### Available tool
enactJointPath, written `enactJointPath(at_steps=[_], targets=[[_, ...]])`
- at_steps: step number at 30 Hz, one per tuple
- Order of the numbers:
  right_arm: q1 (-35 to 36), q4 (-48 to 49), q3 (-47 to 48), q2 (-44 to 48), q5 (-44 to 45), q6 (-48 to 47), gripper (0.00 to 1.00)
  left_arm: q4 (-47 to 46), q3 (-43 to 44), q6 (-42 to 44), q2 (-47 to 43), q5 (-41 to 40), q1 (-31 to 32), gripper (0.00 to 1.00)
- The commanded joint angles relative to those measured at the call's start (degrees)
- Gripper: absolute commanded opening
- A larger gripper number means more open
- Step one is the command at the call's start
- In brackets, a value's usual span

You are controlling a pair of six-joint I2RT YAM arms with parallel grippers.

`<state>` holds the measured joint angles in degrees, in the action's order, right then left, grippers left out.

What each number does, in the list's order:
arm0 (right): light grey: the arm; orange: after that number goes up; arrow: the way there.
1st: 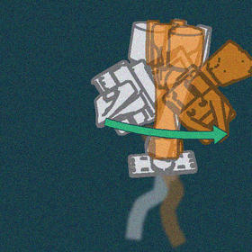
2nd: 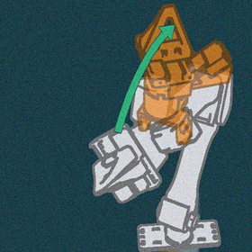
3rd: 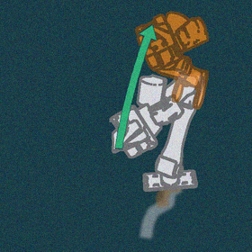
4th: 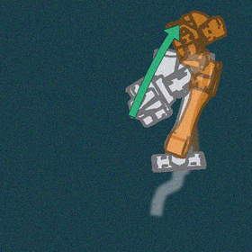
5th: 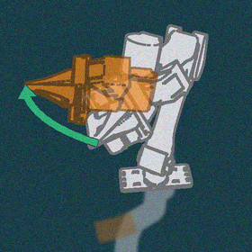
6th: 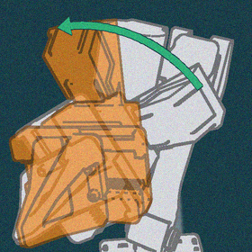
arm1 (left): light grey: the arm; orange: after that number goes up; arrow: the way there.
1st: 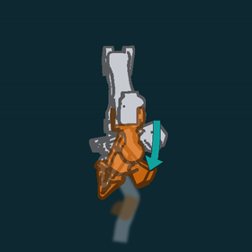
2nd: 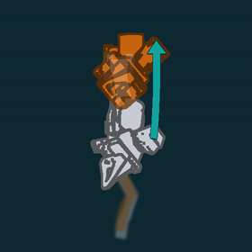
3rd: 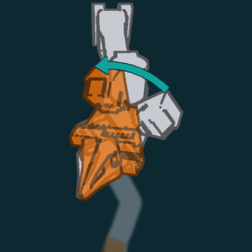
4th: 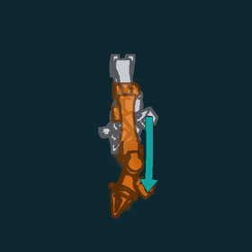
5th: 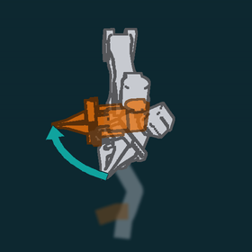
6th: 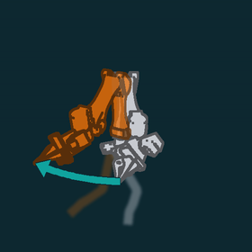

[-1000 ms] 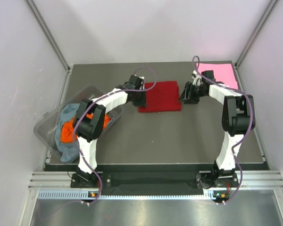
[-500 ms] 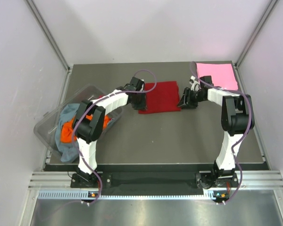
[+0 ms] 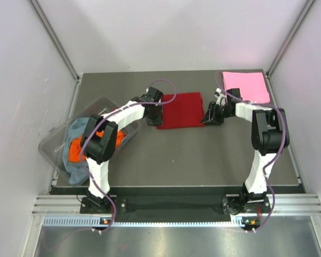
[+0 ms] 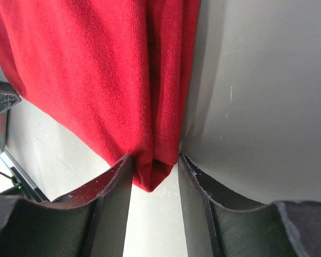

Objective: Fold and stack the t-shirts
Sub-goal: Fold the tshirt

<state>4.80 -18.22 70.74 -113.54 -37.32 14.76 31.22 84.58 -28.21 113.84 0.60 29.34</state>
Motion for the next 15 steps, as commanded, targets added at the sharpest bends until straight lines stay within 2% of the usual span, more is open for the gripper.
enactJointPath(at_steps=[1, 8, 11, 12, 13, 14, 15], targets=[[0.9, 0.9, -1.2, 2.3, 0.2, -0.5, 0.40, 1.2, 1.8, 0.0, -0.2, -2.2, -0.5, 0.38], [1.1, 0.9, -1.1, 2.2, 0.2, -0.4, 0.40, 1.1, 3.1, 0.5, 2.0, -1.0, -2.1, 0.41], [1.4, 0.8, -1.1, 1.9, 0.2, -0.3, 0.39, 1.4, 3.1, 0.6, 2.6, -1.0, -2.3, 0.38], [1.2, 0.9, -1.2, 1.7, 0.2, -0.3, 0.36, 1.3, 2.9, 0.6, 2.6, 0.9, -2.2, 0.34], [1.3, 0.8, -1.3, 1.8, 0.3, -0.3, 0.33, 1.1, 2.7, 0.6, 2.5, 1.2, -2.2, 0.21], [1.3, 0.8, -1.7, 1.9, 0.8, -0.3, 0.23, 1.0, 2.2, 0.5, 2.4, 1.7, -2.2, 0.15], [1.3, 0.6, -1.7, 2.2, 1.1, -0.2, 0.18, 0.7, 1.8, 0.5, 2.0, 2.8, -2.2, 0.09]])
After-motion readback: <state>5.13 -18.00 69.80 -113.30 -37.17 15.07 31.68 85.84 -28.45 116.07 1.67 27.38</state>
